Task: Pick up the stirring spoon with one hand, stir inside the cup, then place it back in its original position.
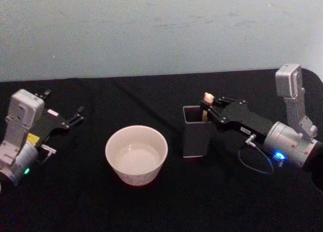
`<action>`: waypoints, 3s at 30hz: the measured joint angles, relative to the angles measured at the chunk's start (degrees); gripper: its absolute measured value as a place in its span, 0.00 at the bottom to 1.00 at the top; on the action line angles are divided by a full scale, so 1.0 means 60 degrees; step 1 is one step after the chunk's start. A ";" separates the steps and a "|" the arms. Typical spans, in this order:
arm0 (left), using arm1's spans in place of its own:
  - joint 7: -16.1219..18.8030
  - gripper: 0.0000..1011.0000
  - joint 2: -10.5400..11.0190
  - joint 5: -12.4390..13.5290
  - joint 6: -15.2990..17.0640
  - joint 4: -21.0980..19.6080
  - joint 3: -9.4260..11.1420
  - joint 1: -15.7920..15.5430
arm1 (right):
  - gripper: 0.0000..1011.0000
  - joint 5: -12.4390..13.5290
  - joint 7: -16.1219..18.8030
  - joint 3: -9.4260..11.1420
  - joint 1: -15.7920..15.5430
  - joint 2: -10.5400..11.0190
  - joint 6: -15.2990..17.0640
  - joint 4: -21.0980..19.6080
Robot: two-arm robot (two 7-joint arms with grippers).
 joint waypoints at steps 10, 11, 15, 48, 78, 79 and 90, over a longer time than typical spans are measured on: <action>0.0000 0.99 0.0000 0.0000 0.0000 0.0000 -0.0001 0.0000 | 0.21 0.0095 0.0033 0.0201 -0.0171 0.0044 -0.0183 -0.0538; 0.0001 0.99 0.0000 0.0000 0.0000 0.0000 -0.0001 0.0000 | 0.21 0.0115 0.0035 0.0223 -0.0186 0.0049 -0.0203 -0.0596; 0.0000 0.99 0.0000 0.0000 0.0000 0.0000 0.0000 0.0000 | 0.21 0.0211 0.0036 0.0351 -0.0261 0.0070 -0.0351 -0.0871; 0.0000 0.99 0.0000 0.0000 0.0001 0.0000 0.0000 0.0001 | 0.21 0.0760 0.0963 -0.0028 0.0039 -0.0420 -0.1504 -0.1481; 0.0000 0.99 0.0000 0.0000 0.0000 0.0000 0.0000 0.0001 | 0.21 -0.0771 0.1912 -0.1813 0.1155 -0.1427 -0.2690 0.1274; 0.0000 0.99 0.0000 0.0000 0.0000 0.0000 0.0000 0.0000 | 0.21 -0.0796 0.1912 -0.1820 0.1167 -0.1446 -0.2702 0.1324; 0.0000 0.99 0.0000 0.0000 0.0000 0.0000 0.0000 0.0001 | 0.21 -0.1114 0.1788 -0.1864 0.1292 -0.1704 -0.2837 0.1832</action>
